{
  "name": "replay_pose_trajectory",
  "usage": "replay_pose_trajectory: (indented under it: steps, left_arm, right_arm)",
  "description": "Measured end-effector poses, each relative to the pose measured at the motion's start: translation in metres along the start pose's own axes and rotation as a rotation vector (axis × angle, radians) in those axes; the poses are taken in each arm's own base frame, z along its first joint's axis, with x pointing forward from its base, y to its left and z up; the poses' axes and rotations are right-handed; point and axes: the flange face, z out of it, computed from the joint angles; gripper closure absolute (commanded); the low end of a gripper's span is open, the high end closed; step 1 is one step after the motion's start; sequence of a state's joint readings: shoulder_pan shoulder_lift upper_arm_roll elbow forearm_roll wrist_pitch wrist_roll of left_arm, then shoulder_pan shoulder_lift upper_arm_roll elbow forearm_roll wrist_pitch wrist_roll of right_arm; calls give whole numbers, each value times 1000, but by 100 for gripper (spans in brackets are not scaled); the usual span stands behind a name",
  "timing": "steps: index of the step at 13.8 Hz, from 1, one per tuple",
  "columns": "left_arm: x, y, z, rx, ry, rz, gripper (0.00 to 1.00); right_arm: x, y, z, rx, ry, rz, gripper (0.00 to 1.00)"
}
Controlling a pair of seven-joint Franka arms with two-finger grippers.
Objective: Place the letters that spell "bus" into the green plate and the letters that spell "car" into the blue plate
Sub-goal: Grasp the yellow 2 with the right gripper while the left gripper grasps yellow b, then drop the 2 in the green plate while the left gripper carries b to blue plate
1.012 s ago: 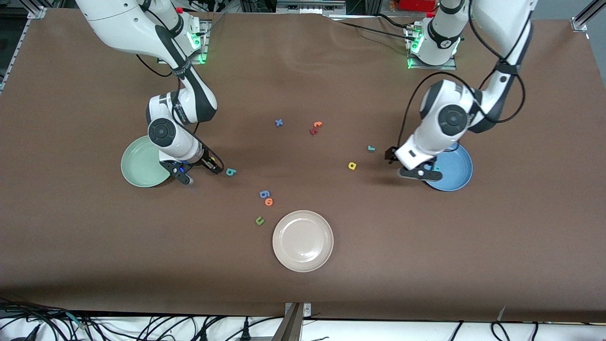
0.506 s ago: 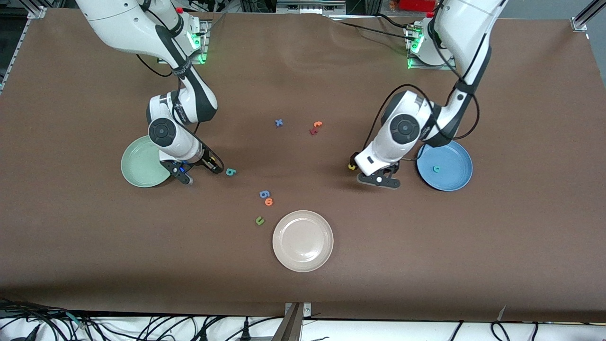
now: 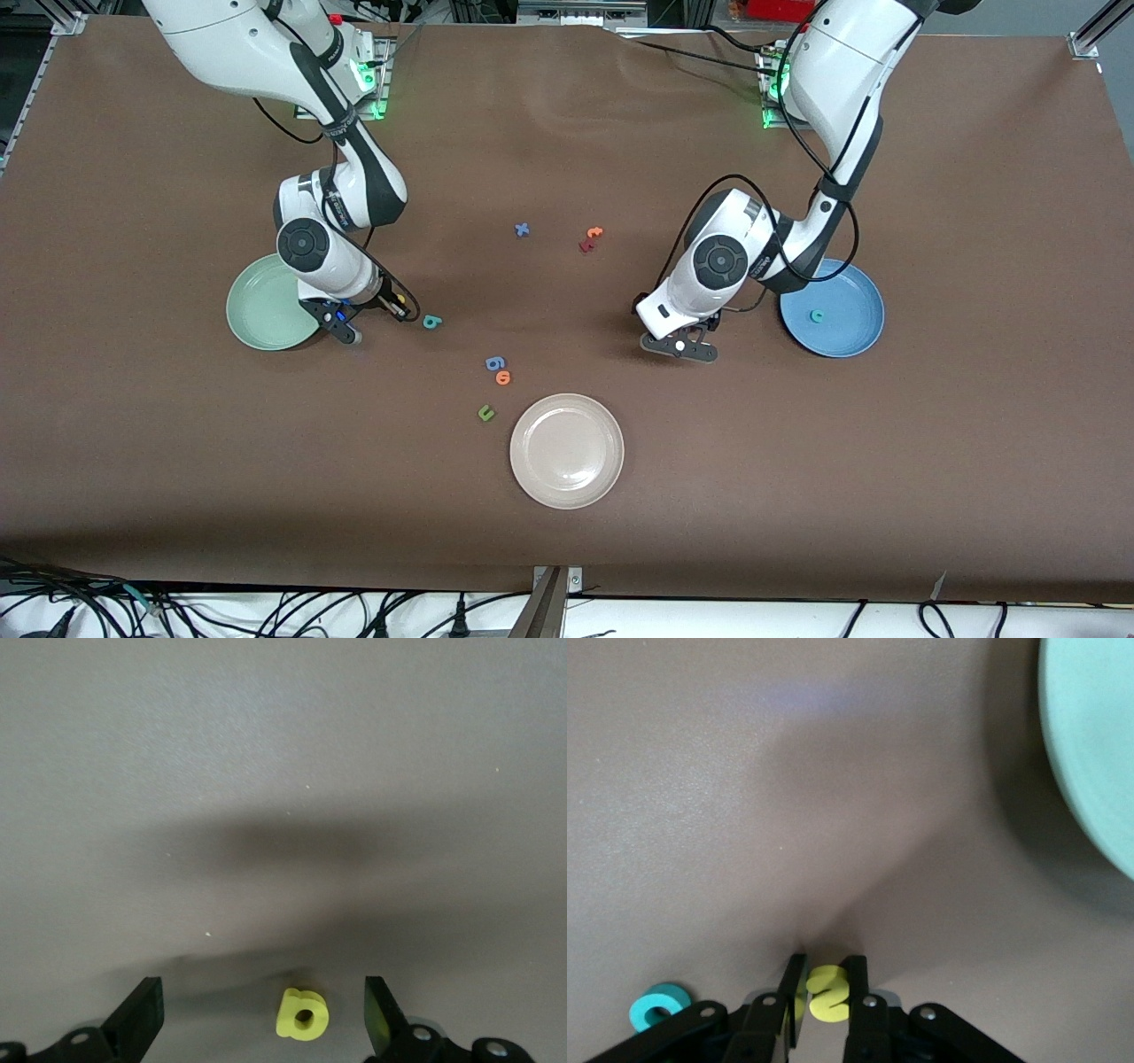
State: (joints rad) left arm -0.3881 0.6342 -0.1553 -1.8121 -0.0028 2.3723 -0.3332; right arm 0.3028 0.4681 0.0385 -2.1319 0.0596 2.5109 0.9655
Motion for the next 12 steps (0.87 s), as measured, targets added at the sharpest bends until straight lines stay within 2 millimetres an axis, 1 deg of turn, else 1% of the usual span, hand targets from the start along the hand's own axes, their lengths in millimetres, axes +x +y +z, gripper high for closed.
replay_pose_trajectory:
  steps: [1,3,4,6,7,8,9,10,12]
  left_arm:
    - [-2,4,1,1,-2,4,4]
    - [-5,10,4,4,-8,7,9]
    - [-6,13,5,5,-11,5,11]
    - [-8,14,9,9,-22,-2,11]
    - [-9,15,11,11,-27,-4,11]
    - [-10,17,12,12,-29,-4,11]
    - [-11,18,13,12,-31,-3,12]
    - [-11,19,14,12,-31,-3,16]
    - [-11,19,14,14,-34,-9,27]
  right_arm:
    - [0,0,0,-1,0,0,98]
    - [0,-1,-3,-12,-9,-2,98]
    - [2,-3,-9,-28,-21,-5,98]
    - [11,-7,-33,-71,-51,-26,98]
    - [21,-4,-48,-94,-66,-43,98]
    - [35,2,-61,-111,-76,-66,98]
    - [50,12,-71,-120,-81,-92,98]
    - [67,25,-77,-126,-83,-122,98]
    - [96,52,-78,-138,-91,-183,98]
